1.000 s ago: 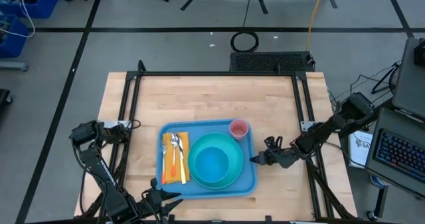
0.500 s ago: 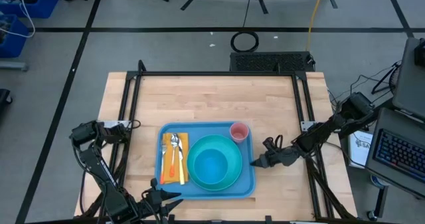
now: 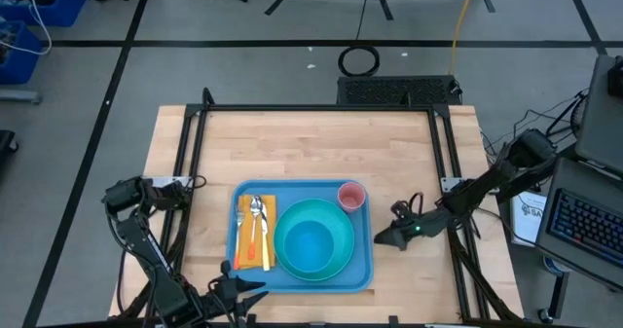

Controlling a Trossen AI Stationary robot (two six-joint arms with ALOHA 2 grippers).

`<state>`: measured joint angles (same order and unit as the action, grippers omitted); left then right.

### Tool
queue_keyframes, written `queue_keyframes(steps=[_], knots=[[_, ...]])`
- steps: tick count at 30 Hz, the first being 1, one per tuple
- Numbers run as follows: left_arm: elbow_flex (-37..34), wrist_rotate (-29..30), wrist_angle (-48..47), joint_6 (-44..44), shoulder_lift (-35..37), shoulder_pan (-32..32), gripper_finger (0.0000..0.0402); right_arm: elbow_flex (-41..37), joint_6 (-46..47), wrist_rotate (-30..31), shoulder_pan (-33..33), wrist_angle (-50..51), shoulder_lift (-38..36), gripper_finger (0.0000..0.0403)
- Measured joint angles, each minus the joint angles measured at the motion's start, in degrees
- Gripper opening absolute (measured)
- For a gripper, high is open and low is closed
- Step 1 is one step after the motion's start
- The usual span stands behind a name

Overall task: Set up tray
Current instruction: Return to Home Position

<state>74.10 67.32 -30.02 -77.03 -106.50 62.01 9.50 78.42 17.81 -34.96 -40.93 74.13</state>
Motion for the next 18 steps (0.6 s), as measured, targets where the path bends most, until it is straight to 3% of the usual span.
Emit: queue_keyframes(steps=[3,9,14,18], knots=[[0.0,-1.0,-1.0,2.9,0.0,-0.3,0.0104,0.1,-6.0,-0.1,-0.2,-4.0,-1.7,0.0138],[0.0,-1.7,0.4,6.2,0.0,-0.9,0.0104,0.2,-8.3,3.1,-1.1,-8.1,-2.1,0.0121],[0.0,2.2,0.3,8.6,0.0,-3.2,0.0104,0.2,-27.6,4.9,-1.1,-18.2,-2.1,0.0111],[0.0,-2.2,2.3,13.4,0.0,-8.4,0.0104,0.3,-41.6,4.2,0.5,-25.9,-2.2,0.0095]])
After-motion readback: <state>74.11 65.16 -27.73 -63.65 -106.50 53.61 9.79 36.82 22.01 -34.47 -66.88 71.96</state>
